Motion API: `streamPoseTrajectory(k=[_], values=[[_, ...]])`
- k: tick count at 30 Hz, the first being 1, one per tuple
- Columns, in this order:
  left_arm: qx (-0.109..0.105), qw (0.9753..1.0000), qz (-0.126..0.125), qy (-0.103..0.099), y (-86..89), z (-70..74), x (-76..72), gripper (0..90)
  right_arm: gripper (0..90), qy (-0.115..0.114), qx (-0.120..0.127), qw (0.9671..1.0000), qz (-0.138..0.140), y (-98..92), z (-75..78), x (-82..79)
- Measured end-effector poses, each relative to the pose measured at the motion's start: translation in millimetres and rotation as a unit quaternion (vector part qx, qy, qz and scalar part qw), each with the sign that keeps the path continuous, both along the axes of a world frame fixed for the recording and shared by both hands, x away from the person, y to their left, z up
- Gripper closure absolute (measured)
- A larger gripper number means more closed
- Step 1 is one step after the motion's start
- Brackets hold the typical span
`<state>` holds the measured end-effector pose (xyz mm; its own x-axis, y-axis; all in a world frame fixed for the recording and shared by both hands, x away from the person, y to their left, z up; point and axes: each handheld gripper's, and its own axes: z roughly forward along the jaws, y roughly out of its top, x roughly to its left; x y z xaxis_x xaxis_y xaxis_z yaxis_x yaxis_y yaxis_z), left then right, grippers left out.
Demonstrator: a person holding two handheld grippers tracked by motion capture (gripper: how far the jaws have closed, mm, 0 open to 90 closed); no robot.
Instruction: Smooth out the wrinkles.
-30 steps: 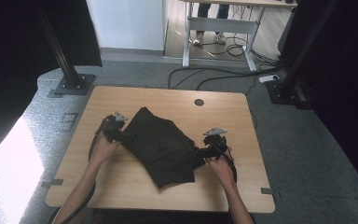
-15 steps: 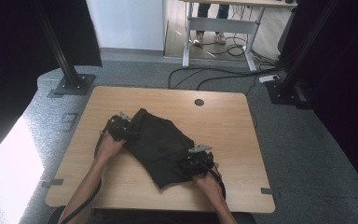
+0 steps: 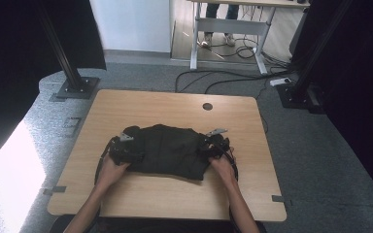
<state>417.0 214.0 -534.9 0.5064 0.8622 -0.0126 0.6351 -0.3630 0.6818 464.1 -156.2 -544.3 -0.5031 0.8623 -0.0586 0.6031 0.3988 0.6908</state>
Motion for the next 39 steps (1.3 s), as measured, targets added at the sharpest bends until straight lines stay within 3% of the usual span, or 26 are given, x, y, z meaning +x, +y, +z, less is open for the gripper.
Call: streamPoseTrajectory(k=[3, 8, 14, 22, 31, 39], values=[[-0.002, 1.0, -0.006, -0.005, -0.1, 0.6, -1.2, 4.4, 14.3, 0.008, 0.009, 0.9999, 0.007, -4.5, 1.3, 5.5], [-0.001, 0.9998, -0.015, -0.01, 7.4, 8.6, -0.1, 0.0, 13.7, -0.01, 0.035, 0.9993, 0.012, -12.7, 15.8, -1.0], [0.016, 0.9984, -0.033, -0.044, 14.9, 27.1, -8.4, 0.0, 13.3, -0.034, 0.049, 0.9979, 0.023, -18.0, 45.2, -17.3], [0.036, 0.9972, -0.029, -0.058, 34.6, 42.8, -23.8, 0.0, 10.5, -0.049, 0.049, 0.9972, 0.029, -31.4, 69.0, -45.6], [0.037, 0.9981, -0.007, -0.049, 62.2, 32.1, -43.6, 0.0, 2.1, -0.045, 0.045, 0.9978, 0.017, -54.0, 61.1, -77.9], [0.039, 0.9988, 0.008, -0.028, 81.8, 8.5, -56.9, 0.0, 0.0, -0.036, 0.048, 0.9981, -0.01, -75.8, 32.5, -101.7]])
